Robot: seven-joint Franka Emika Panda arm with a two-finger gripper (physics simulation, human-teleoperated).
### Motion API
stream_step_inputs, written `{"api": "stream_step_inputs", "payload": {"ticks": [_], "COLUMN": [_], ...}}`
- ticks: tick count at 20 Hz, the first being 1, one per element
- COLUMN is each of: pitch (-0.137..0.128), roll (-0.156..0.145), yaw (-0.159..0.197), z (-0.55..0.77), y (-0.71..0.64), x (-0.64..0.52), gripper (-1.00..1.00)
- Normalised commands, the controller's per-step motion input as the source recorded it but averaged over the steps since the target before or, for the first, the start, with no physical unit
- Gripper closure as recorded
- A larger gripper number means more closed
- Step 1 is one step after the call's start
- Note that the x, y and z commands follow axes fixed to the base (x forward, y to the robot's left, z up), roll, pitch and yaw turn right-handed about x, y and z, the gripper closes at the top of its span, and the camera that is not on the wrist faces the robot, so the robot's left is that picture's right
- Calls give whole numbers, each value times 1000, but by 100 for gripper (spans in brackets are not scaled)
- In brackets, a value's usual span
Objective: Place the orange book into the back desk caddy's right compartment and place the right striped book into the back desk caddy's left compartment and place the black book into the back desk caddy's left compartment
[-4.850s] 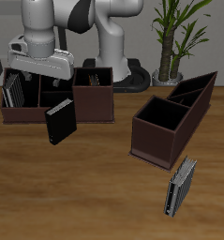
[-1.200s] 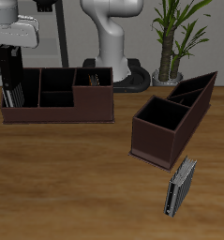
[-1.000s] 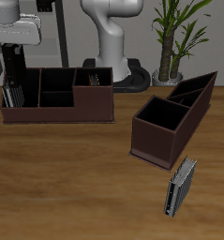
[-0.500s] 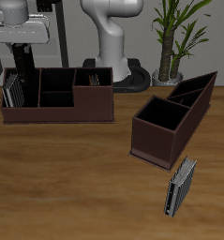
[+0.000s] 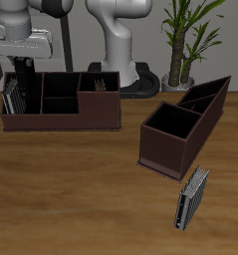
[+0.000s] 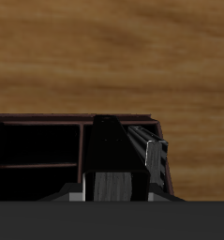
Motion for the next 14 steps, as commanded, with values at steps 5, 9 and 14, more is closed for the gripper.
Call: {"api": "stream_step_inputs", "payload": {"ticks": [5, 9, 14], "pitch": [71, 57, 22], "roll": [31, 16, -13], "yaw": [-10, -39, -22], "z": [-230, -74, -57], "y": [47, -87, -159], "x": [-55, -65, -65], "gripper": [100, 100, 100]}}
